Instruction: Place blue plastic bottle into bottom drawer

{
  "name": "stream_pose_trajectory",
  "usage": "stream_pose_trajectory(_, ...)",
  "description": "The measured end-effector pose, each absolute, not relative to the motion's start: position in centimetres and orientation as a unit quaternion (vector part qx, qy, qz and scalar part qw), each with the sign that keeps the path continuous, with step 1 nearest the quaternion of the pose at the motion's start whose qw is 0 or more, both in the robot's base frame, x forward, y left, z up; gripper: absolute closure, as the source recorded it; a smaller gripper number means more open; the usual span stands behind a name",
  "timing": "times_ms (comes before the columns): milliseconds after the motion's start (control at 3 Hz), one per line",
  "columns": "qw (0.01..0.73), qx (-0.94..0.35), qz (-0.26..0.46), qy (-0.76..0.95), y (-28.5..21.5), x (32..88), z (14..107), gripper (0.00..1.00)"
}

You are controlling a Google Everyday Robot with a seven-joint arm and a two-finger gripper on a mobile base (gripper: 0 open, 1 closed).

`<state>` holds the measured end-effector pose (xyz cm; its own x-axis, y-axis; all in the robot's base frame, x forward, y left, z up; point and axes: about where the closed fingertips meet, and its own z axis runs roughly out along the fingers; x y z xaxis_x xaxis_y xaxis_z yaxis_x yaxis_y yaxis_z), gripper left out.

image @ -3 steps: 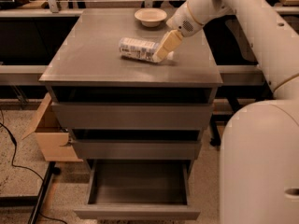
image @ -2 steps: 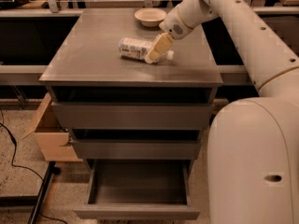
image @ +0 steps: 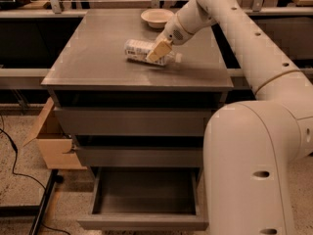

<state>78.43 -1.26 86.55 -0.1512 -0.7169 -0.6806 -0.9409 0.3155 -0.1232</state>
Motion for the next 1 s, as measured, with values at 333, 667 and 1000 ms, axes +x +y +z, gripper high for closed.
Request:
stream_pose_trajectory(333, 0.330, -0.563, 0.172, 0.738, -1.0, 78.3, 86.3, 0.65)
stream_pose_trajectory(667, 0.328, -0.580, 0.182, 0.723, -1.3, 76.0, 87.4, 0.87)
stream_pose_trajectory(1000, 0.316, -0.592, 0.204, 0.712, -1.8, 71.4, 88.4, 1.00)
